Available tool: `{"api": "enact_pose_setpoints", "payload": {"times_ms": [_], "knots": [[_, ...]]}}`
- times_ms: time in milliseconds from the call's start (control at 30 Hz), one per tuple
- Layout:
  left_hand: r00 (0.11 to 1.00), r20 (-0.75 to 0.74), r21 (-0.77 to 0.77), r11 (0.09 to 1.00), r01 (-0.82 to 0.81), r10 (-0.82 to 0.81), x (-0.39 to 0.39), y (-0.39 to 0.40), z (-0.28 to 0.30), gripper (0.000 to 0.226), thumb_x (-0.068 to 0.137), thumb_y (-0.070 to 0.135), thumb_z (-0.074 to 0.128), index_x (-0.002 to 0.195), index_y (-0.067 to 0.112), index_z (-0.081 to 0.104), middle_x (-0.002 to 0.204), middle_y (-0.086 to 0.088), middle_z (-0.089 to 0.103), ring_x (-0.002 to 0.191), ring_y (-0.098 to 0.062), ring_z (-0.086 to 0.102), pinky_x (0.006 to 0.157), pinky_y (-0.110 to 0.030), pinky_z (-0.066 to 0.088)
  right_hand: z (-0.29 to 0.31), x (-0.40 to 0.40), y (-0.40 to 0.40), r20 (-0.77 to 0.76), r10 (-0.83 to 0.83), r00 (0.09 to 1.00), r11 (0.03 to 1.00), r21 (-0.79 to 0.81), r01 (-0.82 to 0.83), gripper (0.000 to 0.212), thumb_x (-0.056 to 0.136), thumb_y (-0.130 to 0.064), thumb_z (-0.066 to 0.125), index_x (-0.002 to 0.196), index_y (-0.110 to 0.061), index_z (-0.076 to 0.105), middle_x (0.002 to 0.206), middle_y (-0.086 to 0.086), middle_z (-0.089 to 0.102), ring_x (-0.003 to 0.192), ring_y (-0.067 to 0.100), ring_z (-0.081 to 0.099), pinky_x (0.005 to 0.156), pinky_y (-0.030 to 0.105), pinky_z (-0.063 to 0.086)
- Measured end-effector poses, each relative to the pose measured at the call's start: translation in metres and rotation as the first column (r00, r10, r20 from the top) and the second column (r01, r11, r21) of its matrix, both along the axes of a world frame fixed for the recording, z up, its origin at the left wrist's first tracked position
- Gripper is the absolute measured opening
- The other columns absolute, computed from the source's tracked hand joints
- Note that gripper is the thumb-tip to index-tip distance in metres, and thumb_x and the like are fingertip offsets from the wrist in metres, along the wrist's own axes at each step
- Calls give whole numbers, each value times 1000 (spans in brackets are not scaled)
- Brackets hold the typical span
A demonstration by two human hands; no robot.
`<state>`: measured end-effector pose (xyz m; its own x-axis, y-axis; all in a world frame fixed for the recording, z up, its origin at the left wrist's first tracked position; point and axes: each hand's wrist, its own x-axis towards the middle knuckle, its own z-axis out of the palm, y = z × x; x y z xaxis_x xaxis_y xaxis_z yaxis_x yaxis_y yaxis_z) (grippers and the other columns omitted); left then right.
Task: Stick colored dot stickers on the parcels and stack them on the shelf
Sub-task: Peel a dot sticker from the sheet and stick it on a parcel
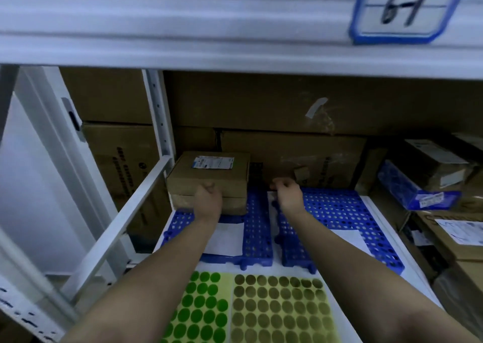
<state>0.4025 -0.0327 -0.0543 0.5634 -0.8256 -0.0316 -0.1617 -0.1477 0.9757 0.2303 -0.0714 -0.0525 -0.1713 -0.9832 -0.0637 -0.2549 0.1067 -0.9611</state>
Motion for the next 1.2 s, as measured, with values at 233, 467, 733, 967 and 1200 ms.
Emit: {"api": "enact_pose_setpoints", "payload": {"times_ms": [233, 467, 733, 967, 1200], "knots": [[973, -117, -72, 979, 189, -197, -85, -6, 25, 15, 97, 15, 46, 95, 11, 60, 96, -14, 68, 87, -26, 62, 90, -42, 50, 23, -75, 29, -143, -95, 985, 978, -196, 66, 22, 100, -23, 40, 90, -26, 60, 86, -2, 69, 78, 23, 63, 65, 33, 47], [949, -20, -99, 945, 312, -315, -194, 4, 29, 12, 96, 23, 44, 102, 20, 55, 103, -8, 66, 93, -22, 63, 80, -31, 46, 26, -163, 53, -245, -220, 944, 953, -262, 154, 21, 97, -21, 41, 94, -23, 62, 73, -10, 64, 78, 17, 61, 72, 35, 46], [881, -97, 85, 878, 472, -464, -288, 12, 23, 41, 98, 21, 45, 137, 11, 35, 122, -11, 53, 90, -20, 55, 72, -26, 39, 12, -262, 74, -275, -330, 903, 933, -241, 268, 21, 98, -26, 41, 97, -23, 62, 91, -3, 67, 83, 16, 61, 73, 32, 47], [798, -141, 296, 744, 599, -586, -364, 28, 3, 62, 98, 31, 44, 150, 14, 15, 149, -12, 32, 129, -31, 41, 101, -36, 38, -3, -343, 93, -451, -329, 830, 944, -129, 304, 21, 94, -27, 51, 110, -17, 58, 110, 11, 66, 101, 31, 61, 83, 38, 48], [720, -250, 390, 613, 687, -648, -421, 55, -18, 64, 98, 34, 43, 151, 16, 11, 152, -10, 26, 134, -28, 34, 105, -36, 36, -17, -408, 122, -757, -229, 612, 918, 42, 396, 53, 95, -46, 45, 140, -17, 38, 142, 13, 39, 132, 33, 35, 106, 49, 29]]}}
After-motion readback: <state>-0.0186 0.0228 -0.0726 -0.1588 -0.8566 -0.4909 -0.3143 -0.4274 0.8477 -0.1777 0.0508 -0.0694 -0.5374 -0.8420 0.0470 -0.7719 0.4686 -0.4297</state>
